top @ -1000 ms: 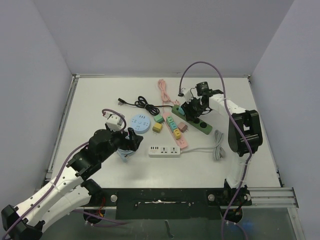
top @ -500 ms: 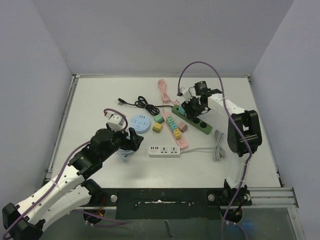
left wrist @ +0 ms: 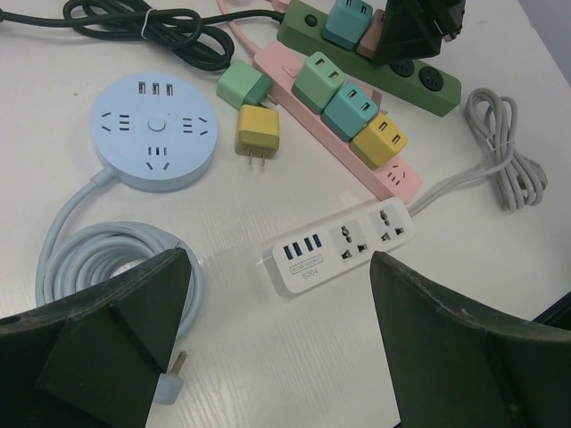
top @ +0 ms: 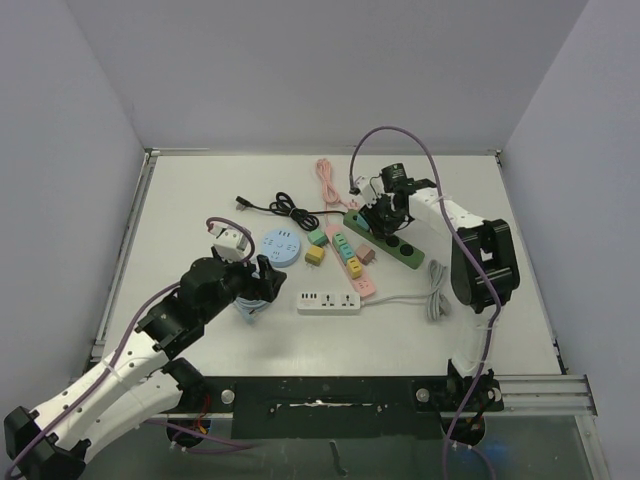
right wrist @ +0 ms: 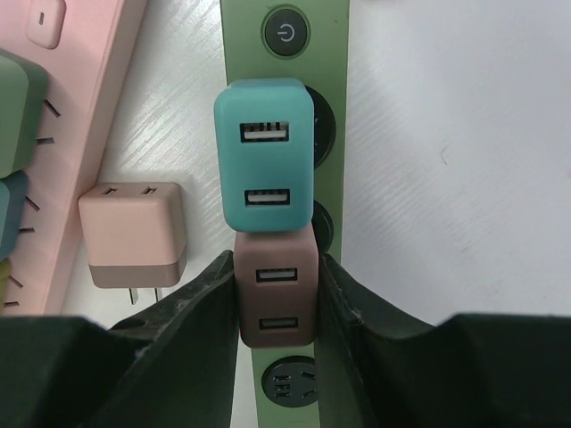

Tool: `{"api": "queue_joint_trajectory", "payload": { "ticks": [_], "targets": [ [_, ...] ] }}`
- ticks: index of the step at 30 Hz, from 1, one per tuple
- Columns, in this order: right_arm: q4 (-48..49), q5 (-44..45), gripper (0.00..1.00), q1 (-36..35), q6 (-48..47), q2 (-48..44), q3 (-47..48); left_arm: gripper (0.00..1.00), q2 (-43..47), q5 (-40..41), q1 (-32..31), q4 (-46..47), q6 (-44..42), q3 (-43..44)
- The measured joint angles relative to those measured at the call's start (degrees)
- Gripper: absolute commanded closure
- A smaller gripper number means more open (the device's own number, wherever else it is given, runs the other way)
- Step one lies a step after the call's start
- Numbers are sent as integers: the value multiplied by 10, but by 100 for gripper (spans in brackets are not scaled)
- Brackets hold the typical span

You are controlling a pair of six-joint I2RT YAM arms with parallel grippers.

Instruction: Insert the plug

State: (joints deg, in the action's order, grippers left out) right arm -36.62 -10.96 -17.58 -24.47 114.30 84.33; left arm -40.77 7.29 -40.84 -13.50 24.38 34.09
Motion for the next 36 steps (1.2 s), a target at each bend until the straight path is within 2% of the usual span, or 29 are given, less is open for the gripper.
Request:
{"api": "queue_joint_trajectory", "payload": {
  "ticks": [8,9,13,15,20,30,36],
  "targets": [
    [-3,57,100,-24,14,3,3,19,-11,0,0,0,0,0],
    [-1,63,96,-27,18,2,3,19,-12,0,0,0,0,0],
    [7,74,58,-29,42,-15,-2,18,-13,3,0,0,0,0],
    [16,74,50,-29,55,-23,-11,18,-16,7,0,-1,0,0],
    [37,69,50,-23,103,-44,-49,16,-28,22,0,-9,-2,0],
    [71,56,51,-11,219,-209,-143,18,-30,28,0,-18,-3,0],
    [125,62,51,-21,339,-210,-219,22,-38,27,0,-10,31,0]
  ]
}}
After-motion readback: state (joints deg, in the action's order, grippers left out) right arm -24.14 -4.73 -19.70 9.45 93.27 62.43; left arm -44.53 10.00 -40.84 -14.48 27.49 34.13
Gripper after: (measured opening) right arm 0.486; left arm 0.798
